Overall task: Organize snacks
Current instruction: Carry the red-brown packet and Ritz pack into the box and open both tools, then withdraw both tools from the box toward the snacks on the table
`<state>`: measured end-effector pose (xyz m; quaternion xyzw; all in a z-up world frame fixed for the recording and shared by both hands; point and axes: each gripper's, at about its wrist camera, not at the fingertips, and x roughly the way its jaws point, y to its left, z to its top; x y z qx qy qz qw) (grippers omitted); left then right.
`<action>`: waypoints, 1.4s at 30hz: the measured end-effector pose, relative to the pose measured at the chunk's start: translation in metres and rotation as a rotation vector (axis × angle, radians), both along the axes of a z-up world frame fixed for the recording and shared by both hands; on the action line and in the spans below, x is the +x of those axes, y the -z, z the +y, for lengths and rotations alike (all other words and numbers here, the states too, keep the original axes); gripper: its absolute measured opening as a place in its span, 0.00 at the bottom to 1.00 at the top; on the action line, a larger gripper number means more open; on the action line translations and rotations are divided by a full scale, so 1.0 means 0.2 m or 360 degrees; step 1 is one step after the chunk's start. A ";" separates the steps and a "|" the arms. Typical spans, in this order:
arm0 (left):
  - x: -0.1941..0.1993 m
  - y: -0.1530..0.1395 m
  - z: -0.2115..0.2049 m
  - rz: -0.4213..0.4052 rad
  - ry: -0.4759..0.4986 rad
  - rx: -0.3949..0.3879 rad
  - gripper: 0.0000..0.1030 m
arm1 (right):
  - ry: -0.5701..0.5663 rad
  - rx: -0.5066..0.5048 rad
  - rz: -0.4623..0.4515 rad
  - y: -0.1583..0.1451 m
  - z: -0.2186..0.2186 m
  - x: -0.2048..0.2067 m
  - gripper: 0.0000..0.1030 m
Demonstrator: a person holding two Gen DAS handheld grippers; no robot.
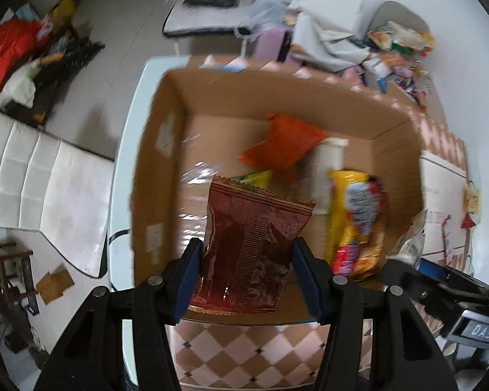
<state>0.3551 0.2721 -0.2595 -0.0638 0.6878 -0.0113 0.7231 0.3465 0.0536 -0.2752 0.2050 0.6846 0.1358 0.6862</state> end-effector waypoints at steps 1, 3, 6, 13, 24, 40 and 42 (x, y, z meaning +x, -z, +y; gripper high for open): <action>-0.01 0.02 0.02 0.0015 -0.0008 -0.0003 0.52 | 0.0007 -0.0018 0.0012 0.02 0.06 0.00 0.75; -0.02 0.09 0.07 0.0060 -0.0015 -0.0014 0.52 | 0.0011 -0.0038 0.0025 0.04 0.15 0.00 0.75; -0.03 0.14 0.10 0.0102 -0.0013 -0.0027 0.53 | 0.0019 -0.0085 0.0034 0.11 0.24 0.02 0.75; -0.03 0.23 0.14 0.0192 -0.0023 -0.0102 0.55 | 0.0032 -0.0104 0.0180 0.28 0.33 0.05 0.93; -0.08 0.18 0.15 0.0165 0.0001 -0.0093 0.88 | -0.0073 -0.0363 0.0110 0.25 0.40 -0.02 0.94; -0.36 -0.24 0.01 -0.0277 0.0074 0.0085 0.88 | -0.0133 -0.0622 -0.0267 -0.18 0.27 -0.28 0.95; -0.40 -0.29 0.00 -0.0319 0.0079 0.0097 0.88 | -0.0125 -0.0631 -0.0307 -0.24 0.25 -0.33 0.95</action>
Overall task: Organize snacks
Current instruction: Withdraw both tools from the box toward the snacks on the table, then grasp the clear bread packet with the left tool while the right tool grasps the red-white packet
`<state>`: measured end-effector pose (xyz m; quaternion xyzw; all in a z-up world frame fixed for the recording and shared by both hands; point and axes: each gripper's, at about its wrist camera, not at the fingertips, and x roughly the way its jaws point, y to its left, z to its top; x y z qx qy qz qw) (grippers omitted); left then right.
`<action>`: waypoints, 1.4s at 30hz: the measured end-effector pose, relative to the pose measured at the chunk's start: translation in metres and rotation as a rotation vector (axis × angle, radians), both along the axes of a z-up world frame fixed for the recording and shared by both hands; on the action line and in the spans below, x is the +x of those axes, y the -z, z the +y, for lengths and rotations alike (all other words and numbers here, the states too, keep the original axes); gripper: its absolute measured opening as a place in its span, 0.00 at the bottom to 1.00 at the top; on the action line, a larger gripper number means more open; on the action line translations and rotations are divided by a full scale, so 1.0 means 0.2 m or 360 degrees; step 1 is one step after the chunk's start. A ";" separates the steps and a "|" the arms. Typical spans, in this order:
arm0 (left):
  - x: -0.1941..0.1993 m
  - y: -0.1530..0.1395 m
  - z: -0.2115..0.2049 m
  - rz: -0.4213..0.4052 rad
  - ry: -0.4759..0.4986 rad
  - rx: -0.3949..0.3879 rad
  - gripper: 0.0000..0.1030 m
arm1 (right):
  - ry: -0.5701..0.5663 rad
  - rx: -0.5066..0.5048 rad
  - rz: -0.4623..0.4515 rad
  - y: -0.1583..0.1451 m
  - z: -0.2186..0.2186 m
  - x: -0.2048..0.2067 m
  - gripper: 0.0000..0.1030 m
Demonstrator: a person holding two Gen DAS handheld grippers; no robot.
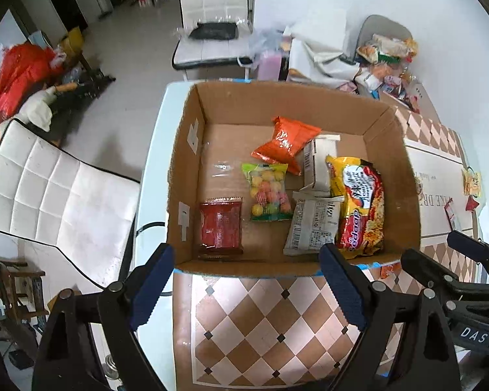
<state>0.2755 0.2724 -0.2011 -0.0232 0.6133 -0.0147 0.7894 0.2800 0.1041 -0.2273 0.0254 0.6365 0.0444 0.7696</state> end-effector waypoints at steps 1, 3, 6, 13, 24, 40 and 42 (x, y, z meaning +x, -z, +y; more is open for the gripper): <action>-0.02 -0.02 0.00 -0.0021 0.0002 0.0004 0.88 | -0.0008 -0.0006 -0.0021 -0.03 0.00 -0.03 0.95; -0.05 -0.07 -0.01 -0.0060 0.0003 0.0010 0.88 | -0.0013 -0.0008 -0.0056 -0.08 -0.01 -0.08 0.95; -0.11 -0.14 -0.02 -0.0105 -0.0011 0.0002 0.88 | -0.0028 -0.0013 -0.0110 -0.15 0.00 -0.14 0.95; -0.18 -0.25 -0.04 -0.0162 -0.0052 0.0010 0.88 | -0.0069 0.0032 -0.0179 -0.28 0.00 -0.23 0.95; -0.08 -0.27 -0.39 -0.0153 -0.0030 -0.0184 0.99 | 0.0020 0.0195 -0.0149 -0.33 -0.35 -0.24 0.97; 0.51 0.44 -1.77 0.0440 0.0256 -0.0251 0.99 | 0.0430 -0.0011 0.0180 0.12 -1.93 0.02 0.97; 0.58 0.57 -1.83 0.0511 0.0224 -0.0231 0.99 | 0.0426 -0.0003 0.0265 0.25 -2.06 0.07 0.97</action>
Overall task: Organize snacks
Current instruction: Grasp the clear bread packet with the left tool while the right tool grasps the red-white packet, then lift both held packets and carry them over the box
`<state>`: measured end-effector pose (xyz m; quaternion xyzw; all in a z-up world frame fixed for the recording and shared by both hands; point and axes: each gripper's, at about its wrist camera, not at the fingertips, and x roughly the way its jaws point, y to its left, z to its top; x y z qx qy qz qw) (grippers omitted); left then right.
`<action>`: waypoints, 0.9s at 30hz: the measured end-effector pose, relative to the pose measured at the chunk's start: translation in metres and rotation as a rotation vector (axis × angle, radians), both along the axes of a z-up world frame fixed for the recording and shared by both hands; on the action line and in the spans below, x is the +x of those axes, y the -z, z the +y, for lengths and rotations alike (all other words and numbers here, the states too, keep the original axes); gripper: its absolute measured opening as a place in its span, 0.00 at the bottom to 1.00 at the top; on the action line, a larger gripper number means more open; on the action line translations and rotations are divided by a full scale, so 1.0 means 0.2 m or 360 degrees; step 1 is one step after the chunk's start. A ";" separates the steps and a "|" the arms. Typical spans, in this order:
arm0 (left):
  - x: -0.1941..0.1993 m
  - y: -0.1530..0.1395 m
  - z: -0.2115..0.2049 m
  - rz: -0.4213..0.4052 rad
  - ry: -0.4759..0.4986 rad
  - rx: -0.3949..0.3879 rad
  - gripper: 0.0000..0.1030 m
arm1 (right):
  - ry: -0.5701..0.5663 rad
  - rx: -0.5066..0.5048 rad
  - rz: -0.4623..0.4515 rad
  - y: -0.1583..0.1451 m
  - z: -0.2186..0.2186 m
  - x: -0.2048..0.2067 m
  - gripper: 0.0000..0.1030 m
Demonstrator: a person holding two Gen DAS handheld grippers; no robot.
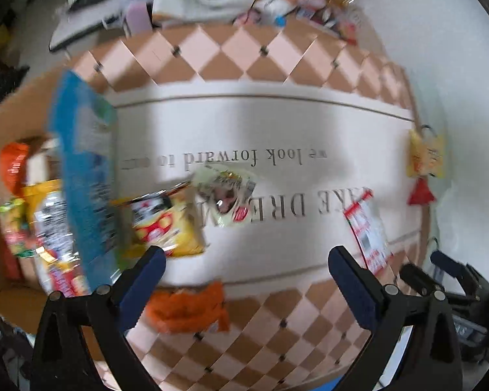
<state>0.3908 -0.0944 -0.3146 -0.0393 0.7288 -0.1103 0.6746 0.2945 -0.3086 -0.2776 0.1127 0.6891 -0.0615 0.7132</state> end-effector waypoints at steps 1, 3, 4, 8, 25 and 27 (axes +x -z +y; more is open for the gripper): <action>0.03 0.06 -0.03 0.0028 0.0005 0.0040 0.99 | -0.0008 0.0013 0.0043 0.06 -0.06 0.02 0.97; 0.07 0.15 -0.06 0.0061 0.0038 0.0115 0.99 | -0.0033 0.0016 0.0121 0.20 -0.14 0.06 0.97; 0.08 0.20 -0.08 0.0078 0.0060 0.0159 0.99 | -0.0058 0.0010 0.0156 0.26 -0.16 0.09 0.97; 0.10 0.34 -0.16 0.0121 0.0151 0.0267 0.95 | -0.0146 0.0042 0.0295 0.48 -0.23 0.14 0.97; -0.03 0.33 -0.22 0.0003 0.0164 0.0228 0.40 | -0.0446 -0.0193 0.0237 0.66 -0.06 0.10 0.54; -0.05 0.30 -0.21 -0.0020 0.0159 0.0194 0.40 | -0.0414 -0.0193 0.0211 0.65 -0.06 0.09 0.52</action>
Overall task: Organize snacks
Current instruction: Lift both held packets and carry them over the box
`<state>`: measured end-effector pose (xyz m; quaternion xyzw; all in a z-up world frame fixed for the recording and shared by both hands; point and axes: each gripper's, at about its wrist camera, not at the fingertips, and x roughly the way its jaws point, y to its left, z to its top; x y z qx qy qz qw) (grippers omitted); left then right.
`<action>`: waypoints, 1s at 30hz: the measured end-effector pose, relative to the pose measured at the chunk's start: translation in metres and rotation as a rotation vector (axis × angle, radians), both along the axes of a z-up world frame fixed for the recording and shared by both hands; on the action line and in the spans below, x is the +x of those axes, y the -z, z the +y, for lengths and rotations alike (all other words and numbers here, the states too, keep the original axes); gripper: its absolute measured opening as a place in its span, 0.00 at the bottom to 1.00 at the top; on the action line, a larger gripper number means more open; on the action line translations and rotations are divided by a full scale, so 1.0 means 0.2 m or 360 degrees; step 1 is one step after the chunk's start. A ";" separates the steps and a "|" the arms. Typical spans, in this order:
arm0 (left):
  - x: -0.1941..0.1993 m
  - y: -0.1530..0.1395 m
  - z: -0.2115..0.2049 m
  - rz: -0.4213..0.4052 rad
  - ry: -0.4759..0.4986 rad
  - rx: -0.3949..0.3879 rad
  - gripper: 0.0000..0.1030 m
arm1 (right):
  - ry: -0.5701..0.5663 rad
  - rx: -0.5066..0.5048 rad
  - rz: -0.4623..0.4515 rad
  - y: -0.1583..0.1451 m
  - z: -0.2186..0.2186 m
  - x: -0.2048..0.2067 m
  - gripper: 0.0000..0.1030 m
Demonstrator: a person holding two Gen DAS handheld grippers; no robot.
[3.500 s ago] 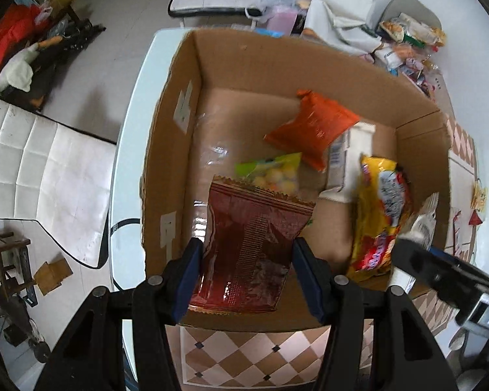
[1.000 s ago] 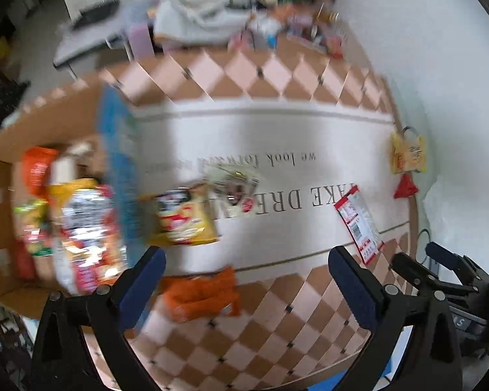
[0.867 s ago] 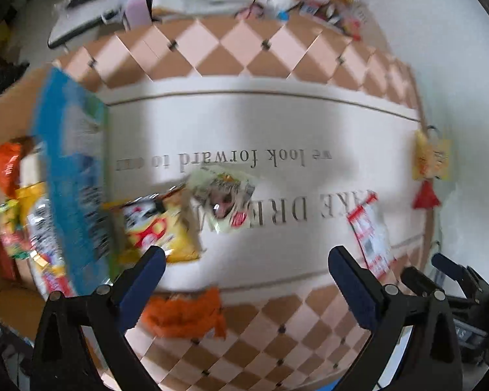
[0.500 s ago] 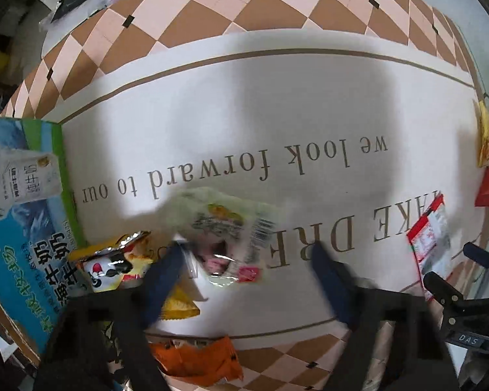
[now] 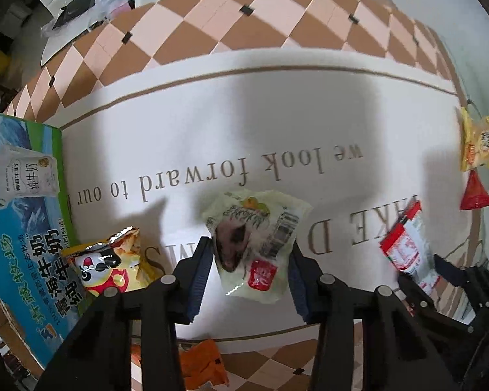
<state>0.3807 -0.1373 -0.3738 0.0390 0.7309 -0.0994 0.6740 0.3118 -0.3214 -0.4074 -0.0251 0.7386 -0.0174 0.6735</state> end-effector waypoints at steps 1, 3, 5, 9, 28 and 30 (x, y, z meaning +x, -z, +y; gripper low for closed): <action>-0.01 -0.03 0.03 -0.0007 -0.0003 -0.0019 0.39 | 0.0024 0.0016 -0.0010 -0.01 -0.01 0.00 0.51; -0.03 -0.07 0.04 -0.0023 -0.0002 -0.0059 0.38 | 0.0064 0.0043 -0.0020 -0.03 -0.03 -0.02 0.50; -0.05 -0.13 0.06 -0.0045 0.0004 -0.0101 0.37 | 0.0101 0.0068 -0.0049 -0.06 -0.04 -0.03 0.50; -0.08 -0.24 0.09 -0.0084 0.0010 -0.0184 0.28 | 0.0143 0.0117 -0.0099 -0.13 -0.04 -0.06 0.50; 0.13 -0.02 0.00 0.0269 -0.0034 -0.0276 0.50 | 0.0352 0.0156 -0.0195 -0.32 -0.01 0.02 0.49; 0.11 0.03 -0.04 0.0299 0.0002 -0.0237 0.50 | 0.0372 0.0159 -0.0193 -0.31 -0.05 0.02 0.49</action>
